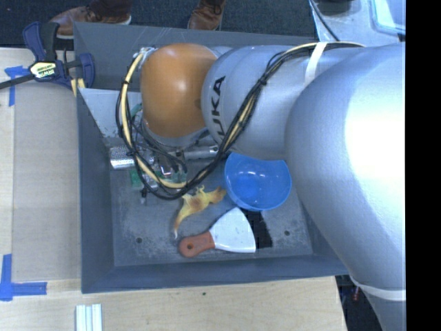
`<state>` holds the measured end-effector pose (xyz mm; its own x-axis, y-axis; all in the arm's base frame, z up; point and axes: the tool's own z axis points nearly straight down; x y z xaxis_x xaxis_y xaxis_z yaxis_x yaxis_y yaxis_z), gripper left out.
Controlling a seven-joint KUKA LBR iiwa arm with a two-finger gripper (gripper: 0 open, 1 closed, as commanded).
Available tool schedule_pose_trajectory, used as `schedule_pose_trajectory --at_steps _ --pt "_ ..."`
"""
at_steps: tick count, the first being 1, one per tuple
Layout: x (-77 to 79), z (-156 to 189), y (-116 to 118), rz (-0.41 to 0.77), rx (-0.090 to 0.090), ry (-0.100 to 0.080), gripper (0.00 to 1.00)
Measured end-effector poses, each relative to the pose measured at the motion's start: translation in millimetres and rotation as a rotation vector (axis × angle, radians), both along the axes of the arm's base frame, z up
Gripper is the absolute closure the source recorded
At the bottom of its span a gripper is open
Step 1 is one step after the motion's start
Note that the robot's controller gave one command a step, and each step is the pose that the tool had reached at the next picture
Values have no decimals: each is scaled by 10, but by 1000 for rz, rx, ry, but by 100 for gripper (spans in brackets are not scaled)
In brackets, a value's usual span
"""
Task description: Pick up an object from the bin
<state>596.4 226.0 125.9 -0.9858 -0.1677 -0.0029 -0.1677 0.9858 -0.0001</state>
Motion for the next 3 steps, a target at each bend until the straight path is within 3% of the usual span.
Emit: schedule_pose_trajectory --at_steps 1,2,3 --pt "-186 529 -46 -53 1 -1 0" --pt "115 963 131 -8 0 0 0" --pt "-448 1318 25 -81 0 -1 100"
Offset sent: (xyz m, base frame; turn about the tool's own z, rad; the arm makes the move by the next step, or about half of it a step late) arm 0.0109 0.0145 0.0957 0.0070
